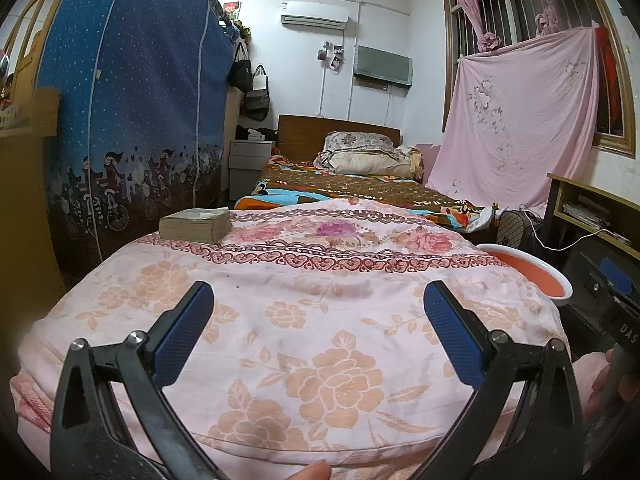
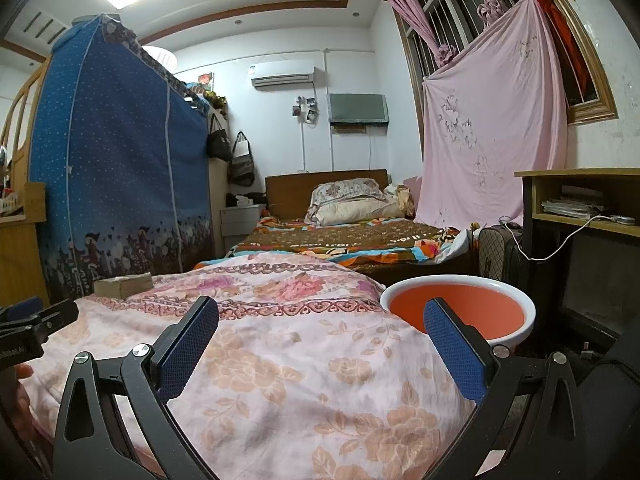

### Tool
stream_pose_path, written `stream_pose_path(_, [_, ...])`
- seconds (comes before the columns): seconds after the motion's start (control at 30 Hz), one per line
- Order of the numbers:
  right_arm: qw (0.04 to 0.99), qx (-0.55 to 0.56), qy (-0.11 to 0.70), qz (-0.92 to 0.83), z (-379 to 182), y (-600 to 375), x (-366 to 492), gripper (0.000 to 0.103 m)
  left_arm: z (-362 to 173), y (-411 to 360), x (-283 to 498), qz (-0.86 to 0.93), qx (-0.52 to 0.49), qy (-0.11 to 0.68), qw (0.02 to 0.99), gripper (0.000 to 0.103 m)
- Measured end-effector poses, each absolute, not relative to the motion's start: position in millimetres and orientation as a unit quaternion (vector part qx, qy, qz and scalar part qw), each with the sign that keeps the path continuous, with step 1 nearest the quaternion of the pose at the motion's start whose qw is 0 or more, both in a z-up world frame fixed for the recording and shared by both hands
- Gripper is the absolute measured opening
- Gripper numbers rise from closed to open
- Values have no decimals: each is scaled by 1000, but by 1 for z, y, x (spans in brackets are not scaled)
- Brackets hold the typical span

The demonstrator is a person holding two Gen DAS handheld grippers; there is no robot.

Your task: Collect trash

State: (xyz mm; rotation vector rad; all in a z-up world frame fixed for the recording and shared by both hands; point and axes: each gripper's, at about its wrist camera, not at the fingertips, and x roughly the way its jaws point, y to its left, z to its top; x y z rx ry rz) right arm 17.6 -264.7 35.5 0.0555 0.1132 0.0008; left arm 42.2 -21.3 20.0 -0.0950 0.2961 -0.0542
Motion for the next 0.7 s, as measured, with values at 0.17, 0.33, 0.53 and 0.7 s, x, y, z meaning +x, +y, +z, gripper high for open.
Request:
stream_pose_path(0.17, [998, 28, 60, 0, 32, -263, 18, 103, 20, -25, 43, -26, -34, 147, 988, 92])
stream_pose_path(0.33, [998, 28, 64, 0, 33, -263, 20, 103, 20, -26, 44, -19, -32, 147, 988, 91])
stream_pose_path(0.53, [997, 29, 67, -1, 32, -261, 21, 103, 19, -25, 46, -14, -29, 149, 988, 92])
stream_pose_path(0.7, [997, 27, 69, 0, 31, -259, 21, 103, 19, -25, 46, -14, -30, 149, 988, 91])
